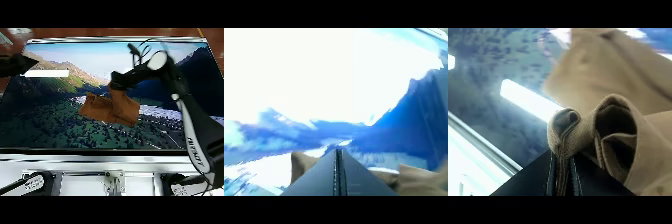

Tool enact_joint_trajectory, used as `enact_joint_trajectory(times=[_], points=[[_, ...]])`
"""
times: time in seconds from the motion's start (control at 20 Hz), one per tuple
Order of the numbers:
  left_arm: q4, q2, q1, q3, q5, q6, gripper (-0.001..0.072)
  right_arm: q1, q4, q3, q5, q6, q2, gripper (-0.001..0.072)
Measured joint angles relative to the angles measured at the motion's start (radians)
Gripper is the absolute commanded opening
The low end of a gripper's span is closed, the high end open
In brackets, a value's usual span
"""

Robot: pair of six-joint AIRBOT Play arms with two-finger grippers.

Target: Fold the shirts.

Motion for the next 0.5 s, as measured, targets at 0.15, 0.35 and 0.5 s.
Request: enact_joint_trajectory(times=[0.15, 0.35, 0.5], points=[[0.013, 0.079, 0.086, 0.0, -0.124, -0.003, 0.0041, 0.093, 0.097, 0.0, -0.143, 0.015, -0.114, 0.0105], [0.019, 0.146, 0.117, 0.0, -0.229, -0.005, 0.0041, 0.164, 0.251, 0.0, -0.28, 0.034, -0.227, 0.0532], [0.021, 0.164, 0.112, 0.0, -0.258, -0.005, 0.0041, 0.169, 0.303, 0.0, -0.319, 0.038, -0.251, 0.0528]])
